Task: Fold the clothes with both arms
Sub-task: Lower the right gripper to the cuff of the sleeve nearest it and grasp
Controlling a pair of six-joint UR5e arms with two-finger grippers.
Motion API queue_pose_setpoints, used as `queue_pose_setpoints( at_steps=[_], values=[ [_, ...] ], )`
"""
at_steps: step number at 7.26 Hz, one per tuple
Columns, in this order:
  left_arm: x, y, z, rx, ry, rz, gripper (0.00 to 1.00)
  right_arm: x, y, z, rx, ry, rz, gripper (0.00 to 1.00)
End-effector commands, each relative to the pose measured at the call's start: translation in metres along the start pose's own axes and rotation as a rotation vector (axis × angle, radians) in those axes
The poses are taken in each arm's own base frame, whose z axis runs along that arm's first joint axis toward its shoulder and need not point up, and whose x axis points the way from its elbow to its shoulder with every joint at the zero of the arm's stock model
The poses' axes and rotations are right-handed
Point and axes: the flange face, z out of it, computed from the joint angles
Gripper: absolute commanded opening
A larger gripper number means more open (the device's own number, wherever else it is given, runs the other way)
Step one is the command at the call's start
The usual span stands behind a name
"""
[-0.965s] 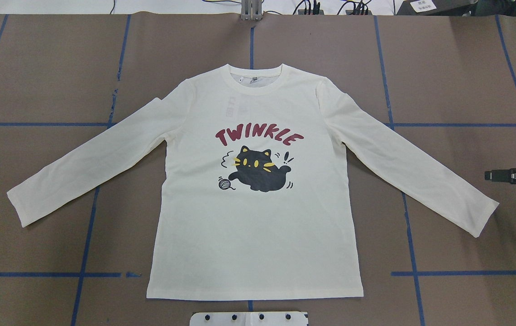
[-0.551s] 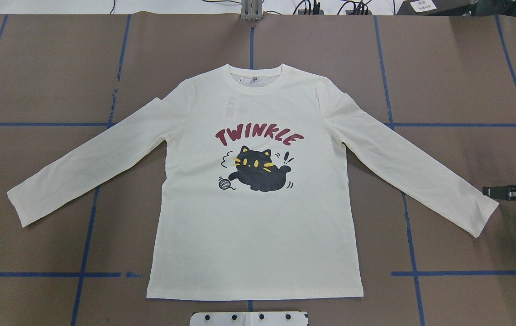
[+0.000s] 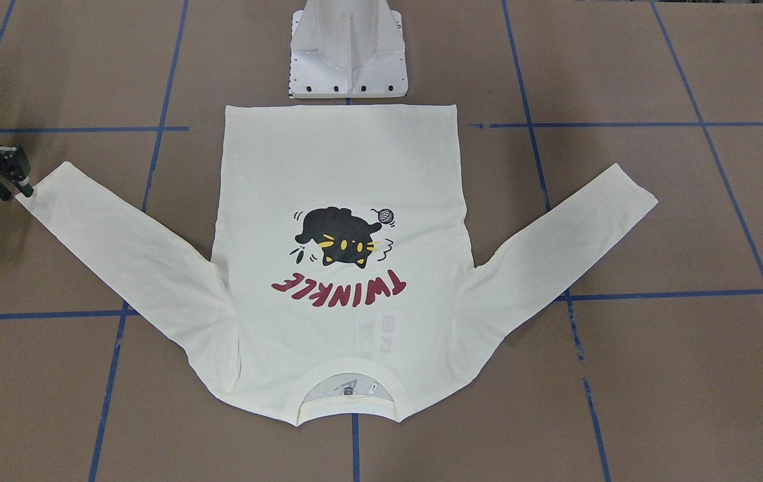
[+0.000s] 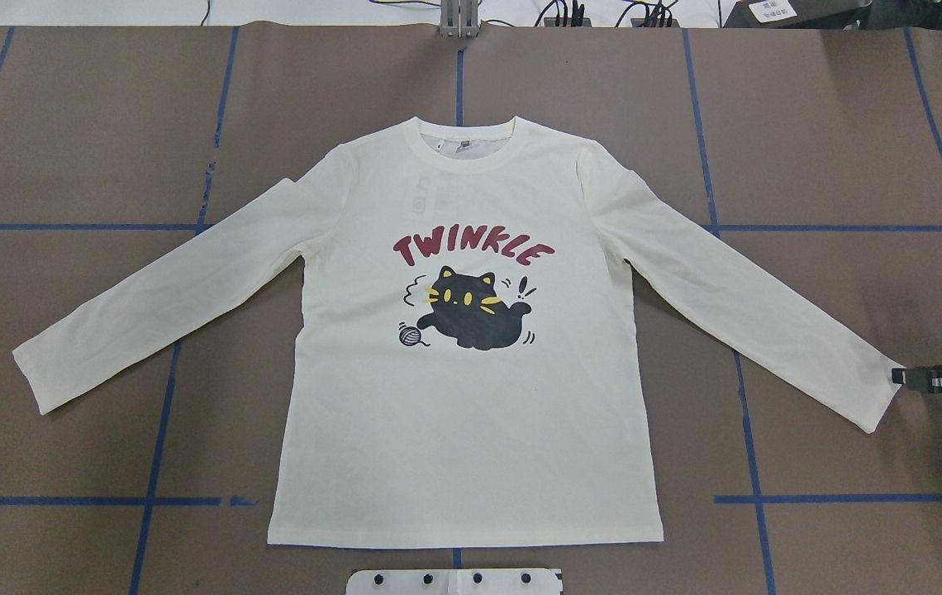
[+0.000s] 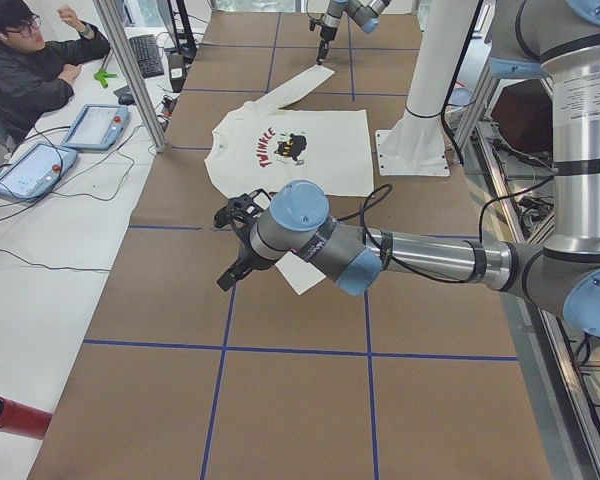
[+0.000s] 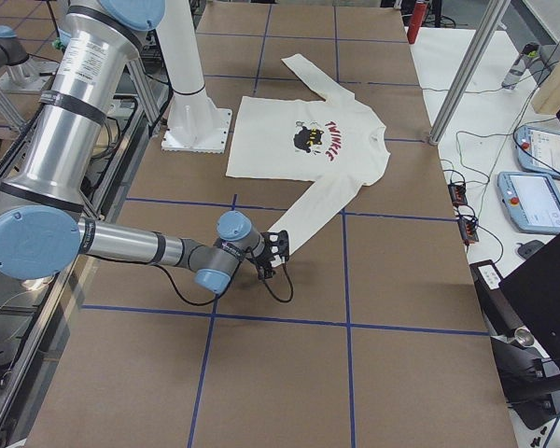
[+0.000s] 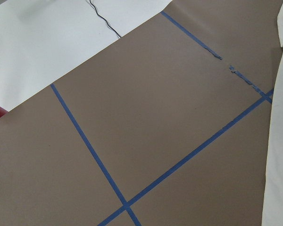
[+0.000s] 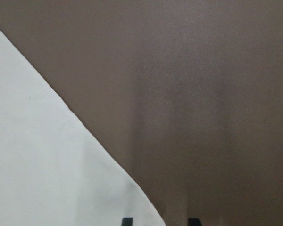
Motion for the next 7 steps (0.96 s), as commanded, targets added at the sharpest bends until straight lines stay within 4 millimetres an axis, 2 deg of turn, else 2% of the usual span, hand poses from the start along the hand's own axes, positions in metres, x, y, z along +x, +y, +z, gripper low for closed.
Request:
queue_pose_setpoints(
  at_steps=[1,3,5,7],
  values=[
    [0.000,-0.001,0.000,0.001,0.000,0.001,0.99,-0.001,0.002,0.000,-0.005,-0.002,-0.012,0.06],
    [0.000,0.000,0.000,0.001,0.000,0.001,0.99,-0.005,0.000,0.001,-0.004,-0.008,-0.015,0.00],
    [0.000,0.000,0.000,0.000,0.000,0.000,0.99,-0.009,-0.002,0.000,0.003,-0.016,-0.019,0.00],
    [0.000,0.000,0.000,0.000,0.000,0.000,0.99,-0.027,-0.010,-0.010,0.016,-0.031,-0.027,0.00]
  ],
)
